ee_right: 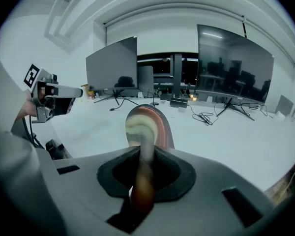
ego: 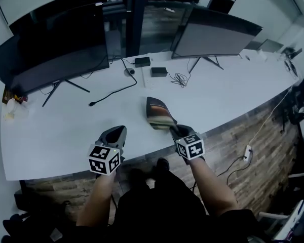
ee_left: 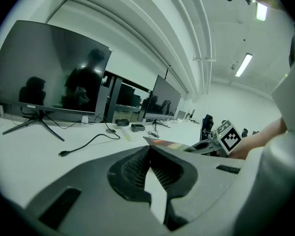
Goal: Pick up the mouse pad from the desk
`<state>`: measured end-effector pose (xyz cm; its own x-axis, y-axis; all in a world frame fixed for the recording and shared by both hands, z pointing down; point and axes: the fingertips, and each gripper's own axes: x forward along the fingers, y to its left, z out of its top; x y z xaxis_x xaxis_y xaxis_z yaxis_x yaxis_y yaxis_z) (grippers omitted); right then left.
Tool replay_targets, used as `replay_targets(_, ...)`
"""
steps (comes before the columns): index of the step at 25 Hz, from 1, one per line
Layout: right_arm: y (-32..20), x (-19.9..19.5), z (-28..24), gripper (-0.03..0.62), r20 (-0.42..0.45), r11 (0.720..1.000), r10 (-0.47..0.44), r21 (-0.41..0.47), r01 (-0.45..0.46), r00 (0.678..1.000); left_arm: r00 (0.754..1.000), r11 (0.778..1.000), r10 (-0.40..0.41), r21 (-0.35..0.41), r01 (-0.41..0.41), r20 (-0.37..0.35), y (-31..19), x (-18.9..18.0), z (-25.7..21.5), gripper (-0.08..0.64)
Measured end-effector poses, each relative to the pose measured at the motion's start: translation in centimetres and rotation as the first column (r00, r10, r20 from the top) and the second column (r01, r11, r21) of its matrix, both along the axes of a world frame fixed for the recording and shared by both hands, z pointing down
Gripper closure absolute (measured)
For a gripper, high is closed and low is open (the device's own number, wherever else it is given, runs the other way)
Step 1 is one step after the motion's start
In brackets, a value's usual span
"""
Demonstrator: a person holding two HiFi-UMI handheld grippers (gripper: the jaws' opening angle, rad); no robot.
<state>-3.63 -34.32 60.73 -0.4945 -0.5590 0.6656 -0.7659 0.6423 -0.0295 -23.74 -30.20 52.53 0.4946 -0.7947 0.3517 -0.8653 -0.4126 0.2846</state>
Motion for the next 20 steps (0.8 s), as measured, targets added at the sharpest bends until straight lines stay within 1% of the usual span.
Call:
replay_targets(4, 1.1, 1.4, -2.1, 0.538, 0.019, 1.000, 0.002, 0.023, -0.002, 1.000, 0.999, 0.998, 0.053, 0.032, -0.053, -0.007, -0.2, 2.5, -1.5, 0.552)
replay_targets(9, 1.8, 3.8, -4.2, 0.545, 0.059, 0.997, 0.039, 0.058, -0.042, 0.997, 0.995, 0.993, 0.101, 0.059, -0.101, 0.001, -0.9, 5.2, -2.9, 0.552)
replay_targets(15, 2.5, 7.6, -6.3, 0.549, 0.119, 0.994, 0.060, 0.082, -0.070, 0.991, 0.993, 0.989, 0.119, 0.084, -0.121, 0.023, -1.5, 8.9, -4.6, 0.552)
replay_targets(20, 2.7, 11.8, -8.0, 0.552, 0.165, 0.992, 0.057, 0.101, -0.074, 0.985, 0.992, 0.988, 0.122, 0.086, -0.125, 0.040, -1.4, 13.1, -5.7, 0.551)
